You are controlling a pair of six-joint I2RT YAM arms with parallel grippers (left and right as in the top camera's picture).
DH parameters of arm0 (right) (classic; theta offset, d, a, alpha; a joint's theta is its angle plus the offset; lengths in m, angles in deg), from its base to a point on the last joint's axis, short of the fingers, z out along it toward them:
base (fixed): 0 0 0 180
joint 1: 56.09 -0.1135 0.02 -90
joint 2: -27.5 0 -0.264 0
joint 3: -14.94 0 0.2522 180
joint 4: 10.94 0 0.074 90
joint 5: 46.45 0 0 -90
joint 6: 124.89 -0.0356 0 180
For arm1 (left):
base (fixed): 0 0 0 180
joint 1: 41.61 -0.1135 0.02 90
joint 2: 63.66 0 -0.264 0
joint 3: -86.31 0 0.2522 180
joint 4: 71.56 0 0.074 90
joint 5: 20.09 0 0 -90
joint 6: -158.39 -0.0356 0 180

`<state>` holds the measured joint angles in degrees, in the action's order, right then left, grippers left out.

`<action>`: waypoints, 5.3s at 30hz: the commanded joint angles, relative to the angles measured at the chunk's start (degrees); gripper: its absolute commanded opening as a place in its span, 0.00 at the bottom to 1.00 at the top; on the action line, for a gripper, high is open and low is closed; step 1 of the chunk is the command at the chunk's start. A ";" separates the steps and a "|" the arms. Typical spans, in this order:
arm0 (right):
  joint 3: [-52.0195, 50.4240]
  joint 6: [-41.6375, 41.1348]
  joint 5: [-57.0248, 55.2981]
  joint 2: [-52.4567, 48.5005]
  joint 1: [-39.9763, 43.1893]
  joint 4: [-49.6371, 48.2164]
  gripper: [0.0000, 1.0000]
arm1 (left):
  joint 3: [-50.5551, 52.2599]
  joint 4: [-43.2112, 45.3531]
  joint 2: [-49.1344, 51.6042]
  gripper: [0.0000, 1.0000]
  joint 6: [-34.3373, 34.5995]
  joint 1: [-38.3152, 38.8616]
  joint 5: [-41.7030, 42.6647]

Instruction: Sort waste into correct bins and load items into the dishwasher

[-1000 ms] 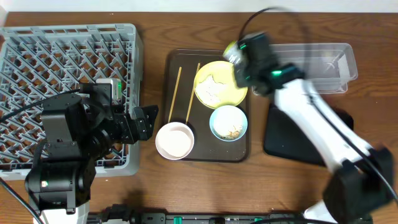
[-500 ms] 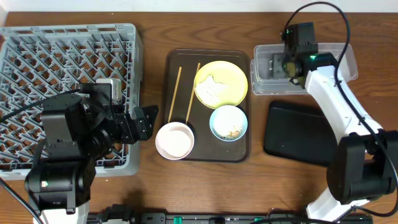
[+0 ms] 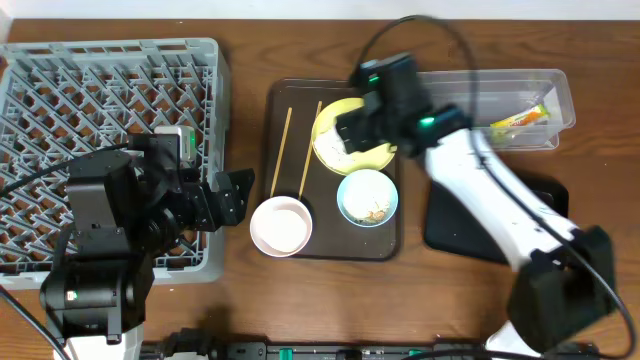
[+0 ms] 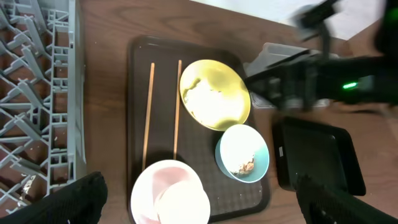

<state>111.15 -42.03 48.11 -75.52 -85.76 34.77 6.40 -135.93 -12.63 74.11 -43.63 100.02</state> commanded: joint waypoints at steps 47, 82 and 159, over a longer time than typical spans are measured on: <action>2.51 -2.89 4.04 11.82 18.84 11.52 0.65 | -1.09 0.07 0.15 0.98 -0.57 0.22 0.96; -8.63 -24.11 -2.64 -5.95 -11.91 8.76 0.07 | -1.09 0.07 0.15 0.98 -0.57 0.22 0.96; -29.44 20.17 66.47 14.19 53.37 15.56 0.01 | -1.09 0.07 0.15 0.98 -0.57 0.22 0.96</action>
<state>81.67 -24.59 110.08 -61.27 -32.80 50.15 6.40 -135.91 -12.54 74.11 -43.63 100.02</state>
